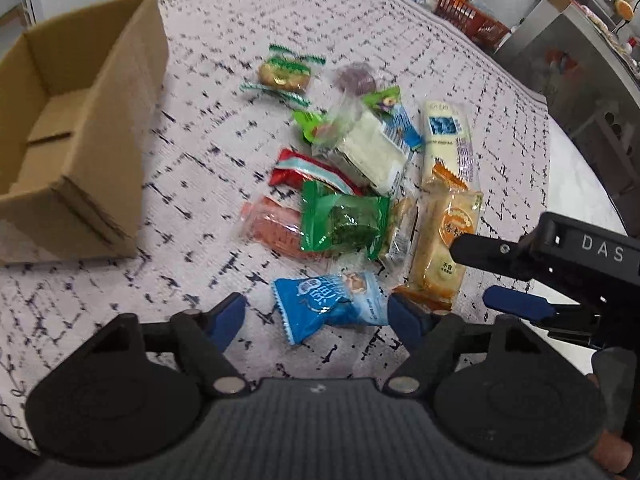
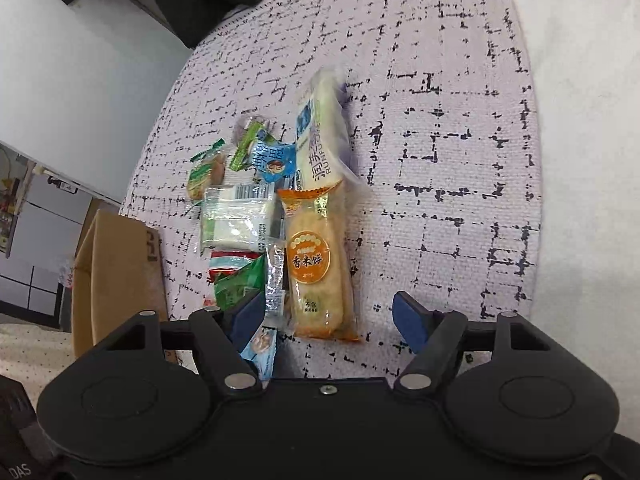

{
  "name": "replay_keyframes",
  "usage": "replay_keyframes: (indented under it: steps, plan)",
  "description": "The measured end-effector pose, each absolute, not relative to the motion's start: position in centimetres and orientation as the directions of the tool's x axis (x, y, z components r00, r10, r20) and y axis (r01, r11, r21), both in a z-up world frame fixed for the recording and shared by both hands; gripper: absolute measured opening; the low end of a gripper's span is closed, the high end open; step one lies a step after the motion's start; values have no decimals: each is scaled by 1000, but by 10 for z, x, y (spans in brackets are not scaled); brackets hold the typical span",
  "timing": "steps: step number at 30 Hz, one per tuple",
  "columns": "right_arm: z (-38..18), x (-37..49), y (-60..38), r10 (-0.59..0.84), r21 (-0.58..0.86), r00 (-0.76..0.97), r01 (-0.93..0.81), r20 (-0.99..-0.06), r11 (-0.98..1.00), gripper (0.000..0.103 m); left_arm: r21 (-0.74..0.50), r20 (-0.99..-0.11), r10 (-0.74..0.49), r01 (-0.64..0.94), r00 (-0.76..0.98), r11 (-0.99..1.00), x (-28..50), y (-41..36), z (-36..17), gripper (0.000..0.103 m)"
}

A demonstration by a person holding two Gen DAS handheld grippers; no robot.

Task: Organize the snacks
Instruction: 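Grasp the blue snack with the left tool while the right tool grasps the orange cracker pack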

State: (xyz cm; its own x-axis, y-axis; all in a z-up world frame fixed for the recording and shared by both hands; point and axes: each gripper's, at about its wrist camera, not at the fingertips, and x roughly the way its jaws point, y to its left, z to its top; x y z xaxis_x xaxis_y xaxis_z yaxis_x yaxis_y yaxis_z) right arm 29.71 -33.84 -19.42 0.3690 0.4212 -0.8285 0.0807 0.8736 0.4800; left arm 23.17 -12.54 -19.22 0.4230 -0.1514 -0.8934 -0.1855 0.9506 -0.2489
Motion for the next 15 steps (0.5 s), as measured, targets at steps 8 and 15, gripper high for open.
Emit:
replay_keyframes:
  steps: [8,15]
  plan:
    - [-208,310,-332,393,445,347,82,-851,892,69,-243,-916,-146,-229,373,943,244,-126,-212,59]
    - [-209,318,-315,323,356,356,27,-877,934,70,-253,-907,-150,-224,392,941,244,-123,-208,35]
